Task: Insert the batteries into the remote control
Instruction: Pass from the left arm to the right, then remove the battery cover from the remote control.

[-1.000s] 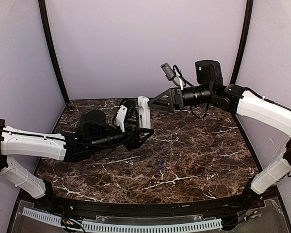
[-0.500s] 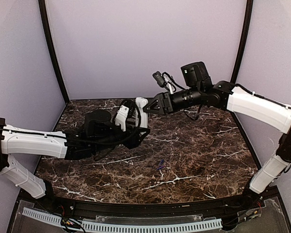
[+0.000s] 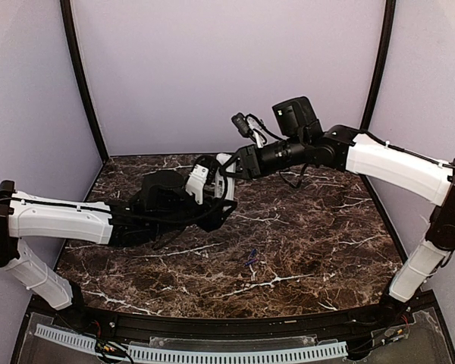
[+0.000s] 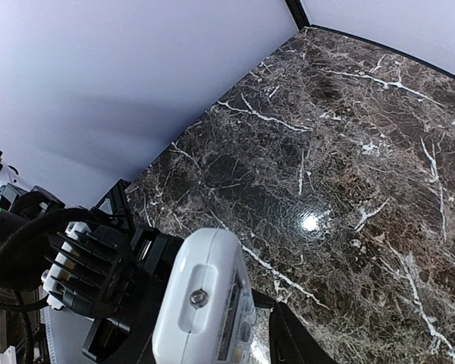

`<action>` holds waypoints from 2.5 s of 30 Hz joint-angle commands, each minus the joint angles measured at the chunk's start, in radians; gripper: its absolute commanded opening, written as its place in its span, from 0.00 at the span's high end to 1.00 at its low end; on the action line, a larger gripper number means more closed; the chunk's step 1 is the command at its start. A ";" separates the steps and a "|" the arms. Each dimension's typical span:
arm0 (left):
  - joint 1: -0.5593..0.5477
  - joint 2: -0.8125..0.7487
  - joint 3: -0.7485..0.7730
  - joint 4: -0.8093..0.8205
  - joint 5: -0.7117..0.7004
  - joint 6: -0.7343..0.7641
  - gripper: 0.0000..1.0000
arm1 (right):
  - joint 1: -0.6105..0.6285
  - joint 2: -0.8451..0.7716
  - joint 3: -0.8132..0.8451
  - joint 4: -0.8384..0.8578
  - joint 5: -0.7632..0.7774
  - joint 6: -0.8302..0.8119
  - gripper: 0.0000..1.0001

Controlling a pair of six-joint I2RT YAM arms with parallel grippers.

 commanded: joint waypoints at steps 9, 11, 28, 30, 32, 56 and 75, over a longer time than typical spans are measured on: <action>-0.004 0.007 0.037 -0.005 -0.023 -0.013 0.74 | 0.007 0.047 0.017 0.053 0.037 0.018 0.70; -0.004 0.006 0.038 -0.003 -0.023 -0.012 0.74 | 0.007 0.050 0.021 0.051 0.032 0.015 0.77; -0.002 -0.225 -0.103 -0.074 -0.026 0.190 0.02 | -0.144 -0.070 -0.124 0.065 -0.191 -0.003 1.00; -0.002 -0.253 -0.124 -0.091 -0.024 0.243 0.01 | -0.164 -0.083 -0.148 0.068 -0.240 -0.006 1.00; -0.003 -0.268 -0.136 -0.106 -0.014 0.316 0.01 | -0.181 -0.083 -0.165 0.070 -0.302 -0.009 1.00; -0.167 -0.175 -0.178 -0.002 0.008 1.048 0.42 | -0.189 0.059 -0.170 -0.021 -0.460 -0.033 1.00; -0.167 -0.055 -0.072 0.004 -0.019 1.101 0.61 | -0.142 0.100 -0.121 -0.076 -0.396 -0.028 1.00</action>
